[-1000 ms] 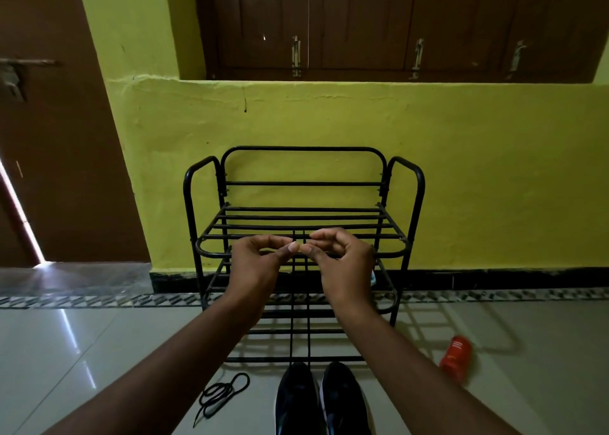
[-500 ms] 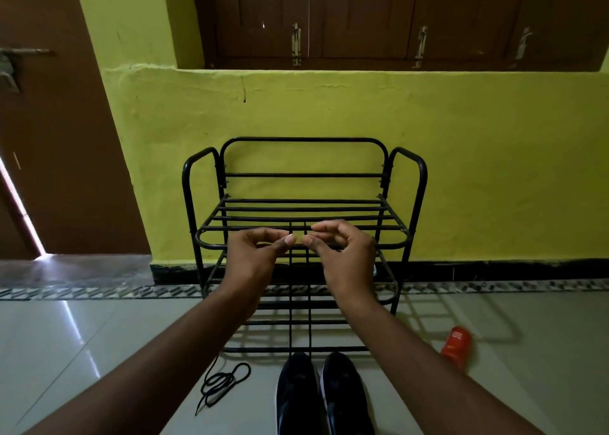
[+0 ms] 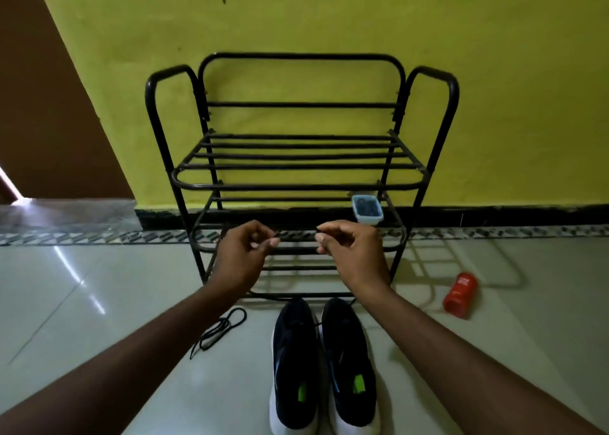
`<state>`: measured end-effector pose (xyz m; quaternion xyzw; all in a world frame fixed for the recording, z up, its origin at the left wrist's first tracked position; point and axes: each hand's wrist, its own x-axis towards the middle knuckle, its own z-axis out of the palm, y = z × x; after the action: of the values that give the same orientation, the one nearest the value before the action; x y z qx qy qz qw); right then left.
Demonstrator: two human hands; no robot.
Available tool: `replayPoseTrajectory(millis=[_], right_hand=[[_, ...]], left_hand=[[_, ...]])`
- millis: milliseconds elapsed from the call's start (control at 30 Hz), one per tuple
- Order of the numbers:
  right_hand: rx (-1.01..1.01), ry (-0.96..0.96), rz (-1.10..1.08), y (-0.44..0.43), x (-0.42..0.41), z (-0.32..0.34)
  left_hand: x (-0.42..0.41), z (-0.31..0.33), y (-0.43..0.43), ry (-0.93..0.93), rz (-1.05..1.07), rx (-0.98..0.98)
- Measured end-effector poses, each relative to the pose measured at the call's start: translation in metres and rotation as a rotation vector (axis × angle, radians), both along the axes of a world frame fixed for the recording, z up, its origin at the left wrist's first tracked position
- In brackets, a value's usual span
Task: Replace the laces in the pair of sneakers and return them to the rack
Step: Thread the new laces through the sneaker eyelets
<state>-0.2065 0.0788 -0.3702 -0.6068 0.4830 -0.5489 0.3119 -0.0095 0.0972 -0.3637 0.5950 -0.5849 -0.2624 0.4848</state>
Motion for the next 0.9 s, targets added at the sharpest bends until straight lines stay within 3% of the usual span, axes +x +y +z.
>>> replayPoseTrajectory(millis=[100,200,300,367,467,567,633,767,900], right_hand=[[0.068,0.096,-0.007,-0.008,-0.004,-0.045],[0.160,0.162,0.005,-0.013,-0.008,-0.092],[0.220,0.252,-0.013,-0.014,-0.009,-0.130],[0.240,0.326,-0.014,-0.011,-0.008,-0.149],[0.275,0.394,-0.004,-0.006,-0.004,-0.167],[0.282,0.439,0.014,-0.004,-0.002,-0.175],[0.297,0.432,0.036,-0.001,-0.001,-0.176],[0.263,0.483,0.067,0.006,-0.001,-0.175],[0.211,0.587,0.122,0.008,0.006,-0.173]], left_hand=[[0.013,-0.047,-0.008,-0.360,-0.038,0.061],[0.025,-0.089,-0.010,-0.837,-0.122,0.241],[0.029,-0.126,-0.006,-1.052,-0.252,0.474],[0.026,-0.140,0.000,-1.069,-0.291,0.585],[0.021,-0.155,0.006,-0.994,-0.199,0.485],[0.007,-0.160,0.020,-0.537,-0.101,0.369],[-0.005,-0.161,0.029,-0.357,-0.053,0.298],[-0.018,-0.165,0.034,-0.408,-0.124,0.384],[-0.022,-0.175,0.035,-0.371,-0.033,0.453]])
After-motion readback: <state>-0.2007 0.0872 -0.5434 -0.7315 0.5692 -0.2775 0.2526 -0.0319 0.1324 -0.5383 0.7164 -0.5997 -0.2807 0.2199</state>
